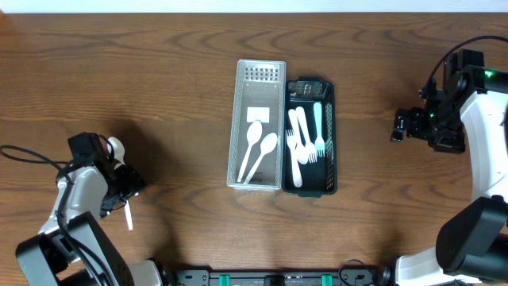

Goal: Pack container
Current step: 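Move the left gripper back to the remaining spoons and grasp one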

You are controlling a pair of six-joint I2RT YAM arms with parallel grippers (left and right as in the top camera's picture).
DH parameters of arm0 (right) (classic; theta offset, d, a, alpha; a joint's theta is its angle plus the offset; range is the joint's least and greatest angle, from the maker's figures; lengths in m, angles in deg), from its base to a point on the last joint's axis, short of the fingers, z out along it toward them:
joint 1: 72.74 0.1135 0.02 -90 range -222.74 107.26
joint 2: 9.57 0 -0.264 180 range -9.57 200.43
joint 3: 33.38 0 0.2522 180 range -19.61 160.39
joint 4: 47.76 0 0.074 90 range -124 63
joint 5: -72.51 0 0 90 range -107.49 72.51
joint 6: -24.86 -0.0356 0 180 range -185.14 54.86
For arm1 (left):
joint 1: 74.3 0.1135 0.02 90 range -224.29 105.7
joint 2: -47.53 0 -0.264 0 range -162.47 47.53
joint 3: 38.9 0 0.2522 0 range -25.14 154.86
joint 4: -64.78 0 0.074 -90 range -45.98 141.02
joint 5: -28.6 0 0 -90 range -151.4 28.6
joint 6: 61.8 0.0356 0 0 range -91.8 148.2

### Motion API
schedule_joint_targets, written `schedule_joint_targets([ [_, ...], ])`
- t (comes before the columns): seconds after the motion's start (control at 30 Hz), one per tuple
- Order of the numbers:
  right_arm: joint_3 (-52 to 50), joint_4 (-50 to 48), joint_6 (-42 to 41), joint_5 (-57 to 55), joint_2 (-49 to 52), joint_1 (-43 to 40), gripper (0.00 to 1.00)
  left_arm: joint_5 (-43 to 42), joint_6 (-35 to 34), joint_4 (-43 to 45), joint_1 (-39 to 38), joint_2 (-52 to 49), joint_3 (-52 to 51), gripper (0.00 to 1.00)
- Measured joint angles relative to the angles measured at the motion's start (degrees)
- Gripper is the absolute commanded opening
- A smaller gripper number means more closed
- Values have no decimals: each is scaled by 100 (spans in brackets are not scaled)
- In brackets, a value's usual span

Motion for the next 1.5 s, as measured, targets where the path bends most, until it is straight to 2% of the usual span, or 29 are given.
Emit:
schedule_joint_targets([
  [1.13, 0, 17, 0, 0, 0, 0, 99, 184, -133, -13, 323, 256, -216, 78],
  [1.17, 0, 17, 0, 0, 0, 0, 99, 184, -133, 9, 323, 256, -216, 73],
  [1.27, 0, 15, 0, 0, 0, 0, 99, 181, -186, 120, 328, 232, -232, 48],
  [1.4, 0, 15, 0, 0, 0, 0, 99, 175, -216, 214, 328, 52, -243, 40],
  [1.5, 0, 15, 0, -2, 0, 0, 99, 151, -234, 319, 326, 4, -227, 28],
])
